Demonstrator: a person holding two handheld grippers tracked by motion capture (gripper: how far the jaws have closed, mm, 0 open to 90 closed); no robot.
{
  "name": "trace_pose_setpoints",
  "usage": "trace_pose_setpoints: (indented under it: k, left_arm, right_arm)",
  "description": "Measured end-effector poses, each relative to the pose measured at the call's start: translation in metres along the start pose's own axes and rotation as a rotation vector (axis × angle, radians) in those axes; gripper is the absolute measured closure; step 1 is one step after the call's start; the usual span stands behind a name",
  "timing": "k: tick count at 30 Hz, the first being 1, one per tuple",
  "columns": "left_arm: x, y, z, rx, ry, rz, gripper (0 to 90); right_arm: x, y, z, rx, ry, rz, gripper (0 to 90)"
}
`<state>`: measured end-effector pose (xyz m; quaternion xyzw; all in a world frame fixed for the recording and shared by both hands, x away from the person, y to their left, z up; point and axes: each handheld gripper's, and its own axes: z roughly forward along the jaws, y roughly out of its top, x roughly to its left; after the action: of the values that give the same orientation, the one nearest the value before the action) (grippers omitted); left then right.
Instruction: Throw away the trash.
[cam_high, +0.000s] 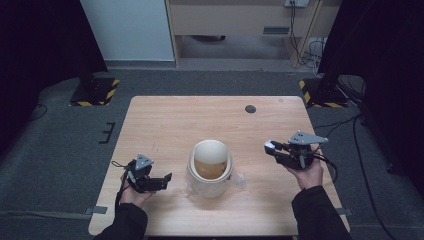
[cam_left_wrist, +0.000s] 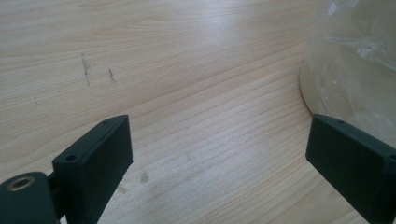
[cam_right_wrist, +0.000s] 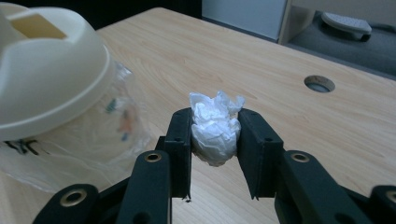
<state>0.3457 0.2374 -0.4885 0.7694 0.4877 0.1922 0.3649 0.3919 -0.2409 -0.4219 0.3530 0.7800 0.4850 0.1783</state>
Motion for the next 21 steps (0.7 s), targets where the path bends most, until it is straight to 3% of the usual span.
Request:
trace_pose_setpoints:
  k: [21]
  left_arm:
    - [-0.001, -0.002, 0.004, 0.043, -0.016, 0.004, 6.7]
  right_arm:
    - [0.021, 0.032, -0.041, -0.159, 0.065, -0.034, 66.8]
